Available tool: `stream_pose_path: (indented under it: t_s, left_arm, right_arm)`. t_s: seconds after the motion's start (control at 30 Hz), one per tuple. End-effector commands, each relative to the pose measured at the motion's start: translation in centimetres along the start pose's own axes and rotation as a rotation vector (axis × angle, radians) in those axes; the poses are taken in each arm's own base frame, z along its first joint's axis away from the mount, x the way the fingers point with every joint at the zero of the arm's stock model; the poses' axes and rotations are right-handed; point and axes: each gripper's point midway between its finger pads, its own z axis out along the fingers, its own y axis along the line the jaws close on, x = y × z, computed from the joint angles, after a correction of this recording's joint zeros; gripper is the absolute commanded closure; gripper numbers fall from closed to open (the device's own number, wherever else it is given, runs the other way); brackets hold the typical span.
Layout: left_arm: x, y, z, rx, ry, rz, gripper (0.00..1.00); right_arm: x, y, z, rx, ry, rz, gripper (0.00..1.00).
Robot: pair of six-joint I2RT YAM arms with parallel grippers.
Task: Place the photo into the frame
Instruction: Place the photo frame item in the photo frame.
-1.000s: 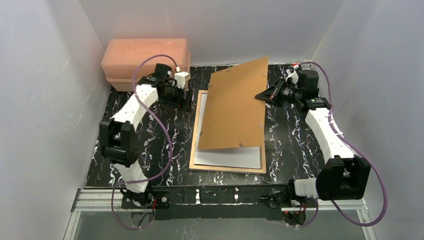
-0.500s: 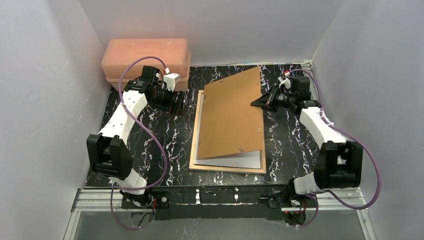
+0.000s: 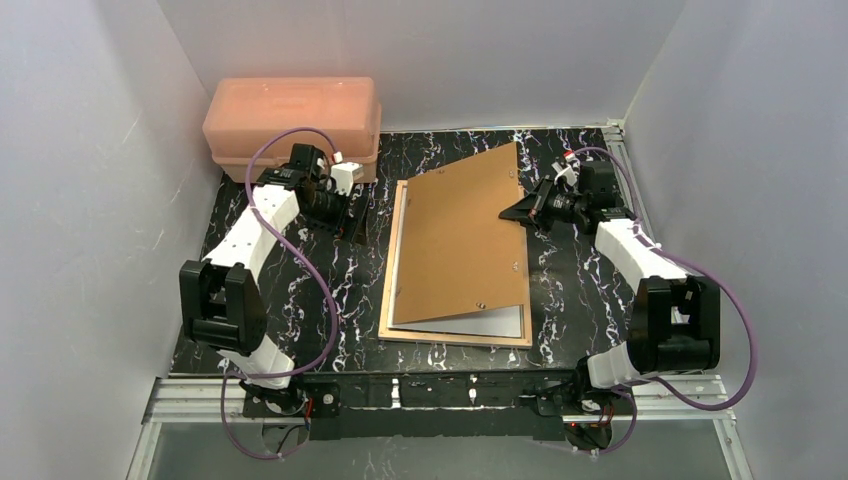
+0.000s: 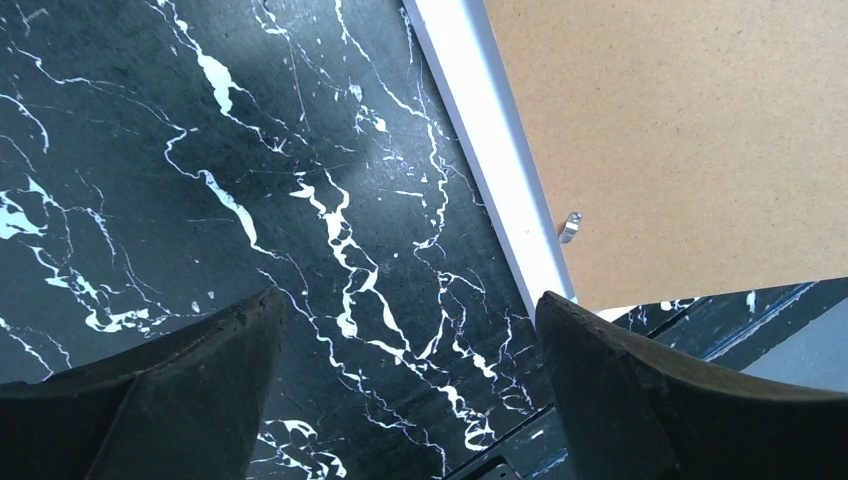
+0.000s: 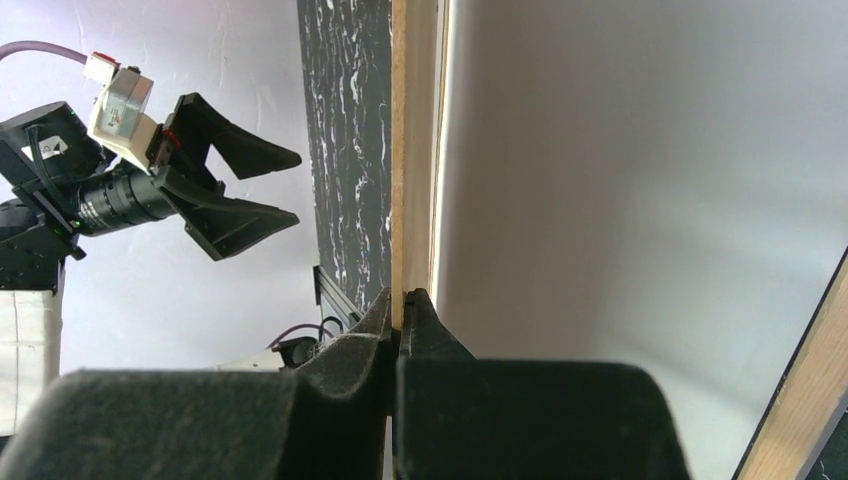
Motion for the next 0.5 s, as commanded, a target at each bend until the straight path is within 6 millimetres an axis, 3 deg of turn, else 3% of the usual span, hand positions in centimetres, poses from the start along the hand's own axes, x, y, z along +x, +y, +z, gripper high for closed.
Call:
stream_pose_path:
  t_s: [0.0,0.47]
  left_arm:
    - [0.8,0.37,0.42,-0.001,0.019,-0.007,0.07]
    - [1.6,0.61,1.3,0.0,0.035,-0.014,0.07]
  right_arm:
    - [-0.25,2.32,-0.04,-0.101,0.003,-0.052,0.99]
    - [0.37,1.81,0.61,-0.102,0.016,-0.036,0.99]
